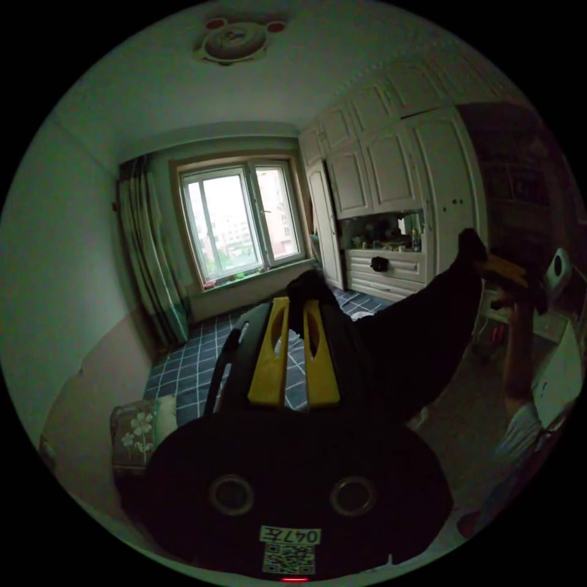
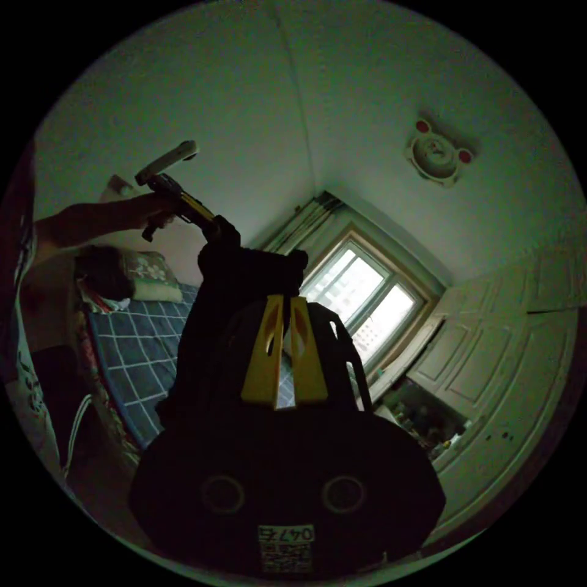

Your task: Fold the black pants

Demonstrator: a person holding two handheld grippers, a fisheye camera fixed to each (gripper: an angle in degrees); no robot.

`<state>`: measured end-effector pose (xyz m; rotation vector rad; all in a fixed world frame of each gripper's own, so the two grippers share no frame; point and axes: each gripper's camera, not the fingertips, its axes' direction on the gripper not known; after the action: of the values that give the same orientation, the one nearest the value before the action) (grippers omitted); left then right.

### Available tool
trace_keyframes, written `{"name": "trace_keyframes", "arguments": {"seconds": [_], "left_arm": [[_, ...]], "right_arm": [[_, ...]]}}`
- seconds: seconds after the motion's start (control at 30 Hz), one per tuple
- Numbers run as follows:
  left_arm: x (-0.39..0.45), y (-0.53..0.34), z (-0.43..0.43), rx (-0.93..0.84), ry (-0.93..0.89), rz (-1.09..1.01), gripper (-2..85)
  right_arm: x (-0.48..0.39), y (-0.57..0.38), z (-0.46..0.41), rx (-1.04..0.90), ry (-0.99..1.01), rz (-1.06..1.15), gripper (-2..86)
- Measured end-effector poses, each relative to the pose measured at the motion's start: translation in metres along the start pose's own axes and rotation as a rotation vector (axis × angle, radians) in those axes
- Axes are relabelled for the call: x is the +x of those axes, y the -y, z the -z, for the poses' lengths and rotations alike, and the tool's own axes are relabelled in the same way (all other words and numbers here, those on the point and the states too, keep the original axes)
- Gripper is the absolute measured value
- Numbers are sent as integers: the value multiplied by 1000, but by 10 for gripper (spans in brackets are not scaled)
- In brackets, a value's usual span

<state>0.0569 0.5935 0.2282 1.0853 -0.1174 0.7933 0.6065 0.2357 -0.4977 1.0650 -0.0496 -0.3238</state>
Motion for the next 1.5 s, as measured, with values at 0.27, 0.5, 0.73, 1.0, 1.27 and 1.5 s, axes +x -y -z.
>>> {"name": "trace_keyframes", "arguments": {"seconds": [0.27, 0.5, 0.73, 1.0, 1.27, 1.5], "left_arm": [[-40, -17, -177, -406, -128, 56, 6], [-6, 85, -215, -34, -342, 33, 2], [-75, 102, -196, 278, -346, 156, -2], [-214, -56, -360, -168, -411, 254, 3], [-309, -357, -526, -721, -353, 301, 1], [-358, -504, -569, -961, -298, 315, -1]], "right_arm": [[-34, -44, -122, -333, 217, -95, 1], [28, -22, -71, -329, -216, -262, 0], [-39, 63, -41, -121, -257, -135, 0], [-230, 3, -208, -287, 114, 10, 1], [-506, -148, -344, -407, 508, -29, 1], [-696, -248, -407, -514, 913, -308, 1]]}}
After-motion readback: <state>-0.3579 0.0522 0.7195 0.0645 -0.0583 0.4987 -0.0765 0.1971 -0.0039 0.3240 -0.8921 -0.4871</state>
